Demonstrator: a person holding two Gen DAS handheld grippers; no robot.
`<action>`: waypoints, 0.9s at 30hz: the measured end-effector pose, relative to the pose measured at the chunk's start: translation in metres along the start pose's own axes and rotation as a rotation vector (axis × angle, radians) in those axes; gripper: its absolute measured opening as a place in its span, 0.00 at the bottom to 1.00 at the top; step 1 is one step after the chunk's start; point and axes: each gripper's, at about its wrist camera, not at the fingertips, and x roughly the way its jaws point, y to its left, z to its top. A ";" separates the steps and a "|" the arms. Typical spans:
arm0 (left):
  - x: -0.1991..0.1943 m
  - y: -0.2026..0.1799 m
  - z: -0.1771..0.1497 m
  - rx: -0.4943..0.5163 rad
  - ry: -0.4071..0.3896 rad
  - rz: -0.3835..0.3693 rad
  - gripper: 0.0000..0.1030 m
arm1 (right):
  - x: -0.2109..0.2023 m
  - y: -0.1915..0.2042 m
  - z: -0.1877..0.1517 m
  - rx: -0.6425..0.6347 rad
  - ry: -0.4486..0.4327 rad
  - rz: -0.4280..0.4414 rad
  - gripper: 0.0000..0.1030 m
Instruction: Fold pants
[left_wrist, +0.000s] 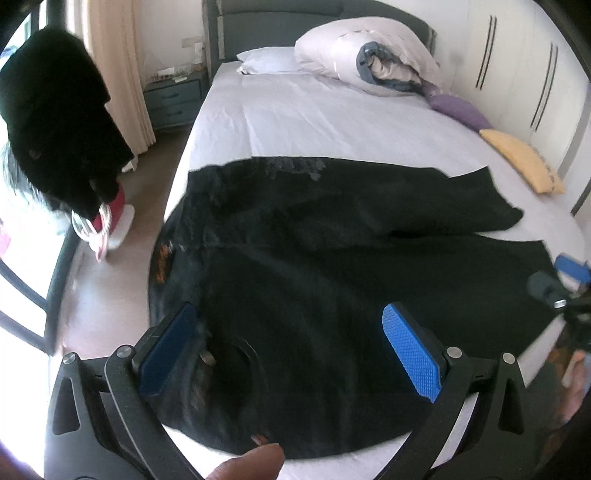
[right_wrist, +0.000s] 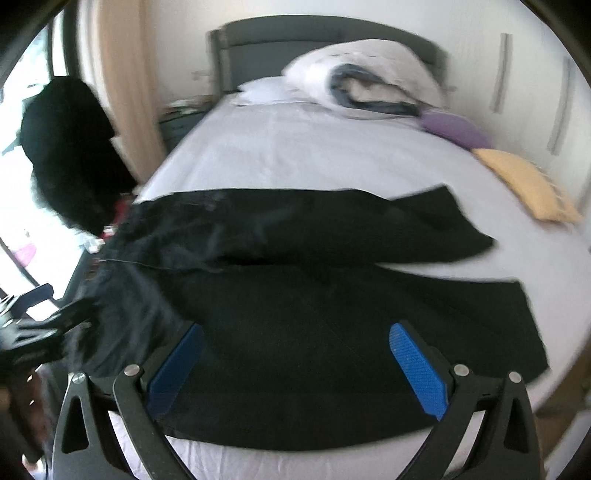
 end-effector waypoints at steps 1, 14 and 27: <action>0.004 0.002 0.007 0.024 -0.006 0.013 1.00 | 0.003 -0.002 0.007 -0.026 -0.004 0.043 1.00; 0.134 0.057 0.178 0.354 0.105 -0.179 1.00 | 0.107 -0.006 0.164 -0.568 0.170 0.519 0.88; 0.283 0.079 0.221 0.568 0.418 -0.363 0.86 | 0.274 0.020 0.229 -0.654 0.378 0.695 0.65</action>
